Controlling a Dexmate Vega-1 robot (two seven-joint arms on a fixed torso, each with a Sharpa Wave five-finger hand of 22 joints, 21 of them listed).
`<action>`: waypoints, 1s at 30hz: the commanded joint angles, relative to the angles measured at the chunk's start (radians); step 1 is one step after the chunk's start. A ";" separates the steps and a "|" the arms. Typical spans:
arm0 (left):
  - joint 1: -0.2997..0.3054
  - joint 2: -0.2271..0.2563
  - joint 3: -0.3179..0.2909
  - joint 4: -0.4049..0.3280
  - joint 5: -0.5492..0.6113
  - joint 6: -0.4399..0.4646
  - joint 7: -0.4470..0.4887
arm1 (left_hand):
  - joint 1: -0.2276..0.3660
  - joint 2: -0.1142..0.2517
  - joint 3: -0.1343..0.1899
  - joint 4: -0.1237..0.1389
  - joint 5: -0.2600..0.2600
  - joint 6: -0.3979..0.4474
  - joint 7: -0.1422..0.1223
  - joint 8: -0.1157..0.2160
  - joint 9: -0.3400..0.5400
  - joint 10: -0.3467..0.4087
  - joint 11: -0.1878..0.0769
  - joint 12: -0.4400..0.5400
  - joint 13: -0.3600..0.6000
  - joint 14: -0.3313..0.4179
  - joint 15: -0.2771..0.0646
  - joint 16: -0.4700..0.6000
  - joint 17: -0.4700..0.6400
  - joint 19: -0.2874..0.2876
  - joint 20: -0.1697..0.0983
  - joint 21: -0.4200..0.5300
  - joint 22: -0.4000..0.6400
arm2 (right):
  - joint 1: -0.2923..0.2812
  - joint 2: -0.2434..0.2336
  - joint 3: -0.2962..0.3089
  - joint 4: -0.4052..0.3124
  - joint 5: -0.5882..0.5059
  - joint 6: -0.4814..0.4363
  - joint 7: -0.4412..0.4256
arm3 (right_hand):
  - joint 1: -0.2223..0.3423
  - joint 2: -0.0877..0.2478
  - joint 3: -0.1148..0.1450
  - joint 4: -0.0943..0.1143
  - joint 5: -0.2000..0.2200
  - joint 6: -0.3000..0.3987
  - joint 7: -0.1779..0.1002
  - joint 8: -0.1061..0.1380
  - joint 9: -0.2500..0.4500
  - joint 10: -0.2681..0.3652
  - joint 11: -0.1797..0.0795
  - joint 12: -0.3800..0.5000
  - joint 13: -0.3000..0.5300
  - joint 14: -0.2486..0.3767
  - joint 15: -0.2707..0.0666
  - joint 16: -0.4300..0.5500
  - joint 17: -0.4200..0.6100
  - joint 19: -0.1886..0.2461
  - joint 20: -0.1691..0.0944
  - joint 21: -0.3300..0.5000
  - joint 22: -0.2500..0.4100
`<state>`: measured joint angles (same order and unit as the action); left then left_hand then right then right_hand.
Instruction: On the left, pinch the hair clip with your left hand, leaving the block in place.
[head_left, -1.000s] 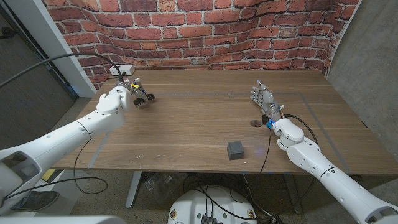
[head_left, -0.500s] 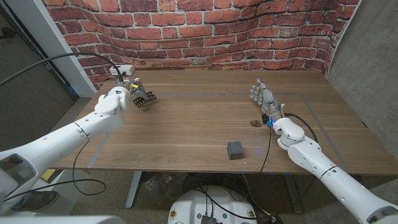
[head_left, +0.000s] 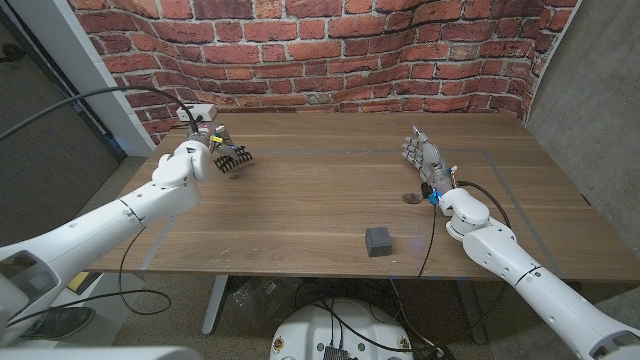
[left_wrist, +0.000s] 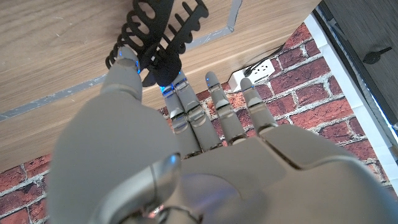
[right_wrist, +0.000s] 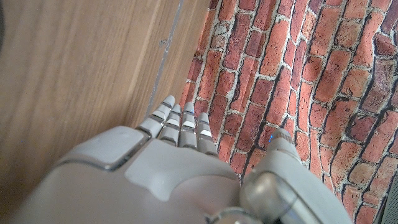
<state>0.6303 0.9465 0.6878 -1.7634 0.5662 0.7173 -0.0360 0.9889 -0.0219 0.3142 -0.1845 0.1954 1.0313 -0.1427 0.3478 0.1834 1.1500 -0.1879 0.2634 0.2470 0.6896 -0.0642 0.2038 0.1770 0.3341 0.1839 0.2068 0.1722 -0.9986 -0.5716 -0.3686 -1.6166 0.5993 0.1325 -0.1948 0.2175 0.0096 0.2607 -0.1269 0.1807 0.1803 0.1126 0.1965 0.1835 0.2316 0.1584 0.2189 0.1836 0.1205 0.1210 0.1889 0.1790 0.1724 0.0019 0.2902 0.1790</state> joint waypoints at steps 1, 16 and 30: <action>0.002 -0.002 0.000 -0.004 0.012 -0.001 0.023 | 0.110 0.093 0.048 0.031 -0.002 0.085 0.039 0.007 0.005 0.048 -0.031 0.008 0.007 0.015 -0.128 -0.003 0.000 0.012 -0.004 -0.003 0.002 | 0.003 0.008 -0.004 0.011 0.000 0.006 0.002 | 0.008 0.005 -0.002 0.001 -0.001 0.001 -0.002 -0.002 0.005 0.009 -0.002 -0.003 0.003 0.001 0.007 -0.003 0.005 0.005 -0.002 -0.002 0.005; -0.027 -0.004 0.043 -0.008 0.083 0.020 -0.030 | 0.127 0.088 0.067 0.034 -0.003 0.103 0.060 0.001 0.002 0.072 -0.025 0.005 0.017 0.044 -0.135 -0.002 0.001 0.015 -0.045 -0.008 0.001 | 0.001 0.009 -0.002 0.014 -0.001 0.009 -0.003 | 0.008 0.006 -0.002 0.001 -0.001 0.002 -0.001 -0.002 0.005 0.009 -0.001 -0.003 0.003 0.003 0.005 -0.002 0.005 0.007 -0.002 -0.004 0.005; -0.022 -0.004 0.038 -0.014 0.101 0.025 -0.067 | 0.130 0.085 0.077 0.039 -0.003 0.120 0.062 -0.003 0.002 0.076 -0.024 -0.003 0.021 0.053 -0.138 -0.006 0.000 0.016 -0.053 -0.011 0.001 | 0.000 0.003 -0.001 0.007 -0.001 0.005 0.001 | 0.012 0.008 -0.001 -0.001 -0.001 0.005 0.002 -0.001 0.005 0.015 -0.007 -0.001 0.003 0.009 -0.003 -0.001 0.005 0.021 -0.012 -0.003 0.005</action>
<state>0.6040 0.9445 0.7306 -1.7740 0.6506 0.7370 -0.0852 1.0072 -0.0402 0.3281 -0.1983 0.1913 1.0744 -0.1353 0.3464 0.1841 1.1865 -0.1826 0.2622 0.2628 0.7342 -0.0767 0.1990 0.1770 0.3459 0.1387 0.1991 0.1724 -0.9972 -0.5636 -0.3706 -1.6041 0.5988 0.1399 -0.1948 0.2215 0.0137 0.2608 -0.1268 0.1807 0.1803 0.1126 0.1965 0.1835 0.2369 0.1531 0.2189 0.1836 0.1221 0.1194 0.1889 0.1790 0.1817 -0.0075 0.2902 0.1790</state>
